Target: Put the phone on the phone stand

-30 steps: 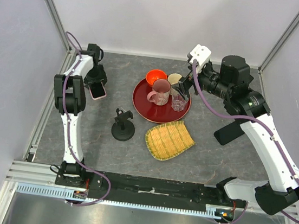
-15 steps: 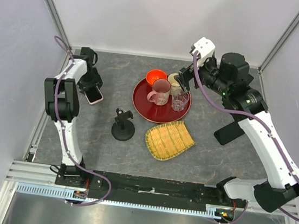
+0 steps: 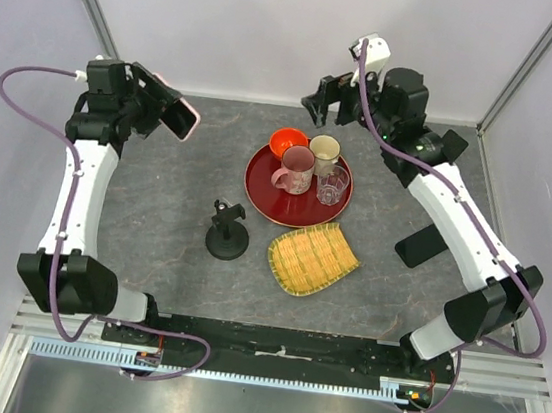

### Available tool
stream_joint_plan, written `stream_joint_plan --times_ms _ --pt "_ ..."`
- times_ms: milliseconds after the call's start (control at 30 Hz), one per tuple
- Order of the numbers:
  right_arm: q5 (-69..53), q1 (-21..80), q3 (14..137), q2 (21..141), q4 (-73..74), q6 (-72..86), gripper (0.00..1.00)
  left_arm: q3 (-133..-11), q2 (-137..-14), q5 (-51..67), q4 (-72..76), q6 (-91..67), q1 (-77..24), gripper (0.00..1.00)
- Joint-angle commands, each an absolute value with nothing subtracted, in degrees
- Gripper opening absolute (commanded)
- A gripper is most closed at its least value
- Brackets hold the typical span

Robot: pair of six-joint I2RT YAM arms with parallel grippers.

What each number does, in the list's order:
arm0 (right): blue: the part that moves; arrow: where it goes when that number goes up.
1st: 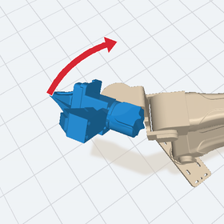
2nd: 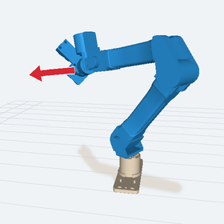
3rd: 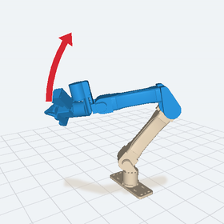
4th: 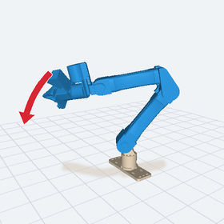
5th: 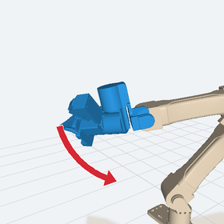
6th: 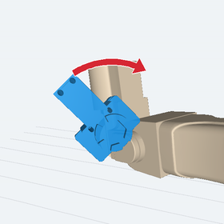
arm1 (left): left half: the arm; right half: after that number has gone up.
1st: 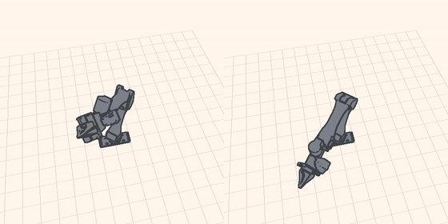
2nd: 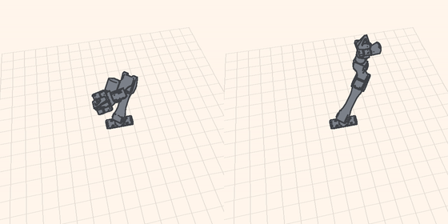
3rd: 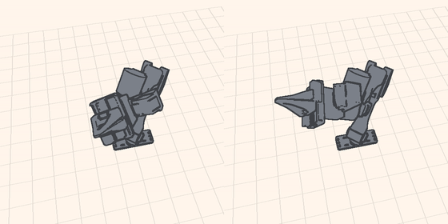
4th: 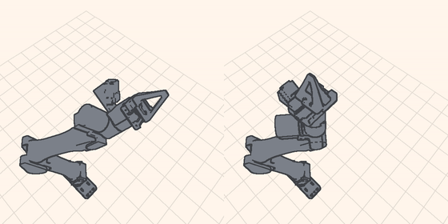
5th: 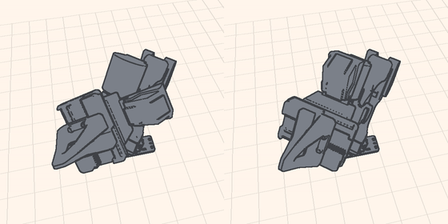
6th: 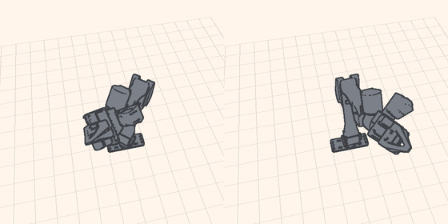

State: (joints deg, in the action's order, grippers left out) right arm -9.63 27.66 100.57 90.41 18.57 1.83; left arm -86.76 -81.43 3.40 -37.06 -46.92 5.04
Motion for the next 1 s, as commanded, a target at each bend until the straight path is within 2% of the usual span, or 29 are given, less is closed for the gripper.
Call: stream_joint_plan --times_ms 0,200,367,467,600,700,833,900,933,967 --pt "-17.5 32.7 91.1 89.5 -9.4 12.7 0.98 -84.7 -77.4 15.7 -29.4 -67.5 4.8 0.02" --pt "-21.0 42.5 85.7 94.5 -31.4 18.7 0.98 -78.7 -70.9 17.8 -25.8 -76.4 4.7 0.02" --pt "-15.5 47.5 85.8 100.3 -35.9 18.5 0.98 -73.5 -65.3 18.5 -23.8 -81.1 4.6 0.02" --pt "-17.4 48.5 88.0 104.5 -36.6 19.8 0.98 -71.5 -64.1 19.4 -23.2 -83.2 4.6 0.02" --pt "-14.3 50.4 89.9 108.4 -36.8 19.8 0.92 -70.2 -63.2 20.4 -20.7 -86.0 4.6 0.02" --pt "-13.1 51.3 91.1 110.7 -36.6 20.1 0.85 -70.1 -62.9 21.4 -20.0 -87.0 3.7 0.02" --pt "-11.8 51.4 90.4 110.4 -38.1 21.9 0.59 -68.4 -60.9 20.9 -19.1 -87.6 2.8 0.02" --pt "-11.6 51.4 89.1 109.2 -39.1 21.8 0.5 -66.8 -59.9 20.5 -18.9 -87.9 2.4 0.02" --pt "-11.3 51.5 88.9 108.9 -39.5 21.7 0.42 -66.1 -59.3 20.4 -18.1 -88.1 2.3 0.02" --pt "-11.3 51.5 88.6 108.6 -39.3 21.6 0.4 -64.9 -58.9 20.3 -17.9 -88.2 2.2 0.02"
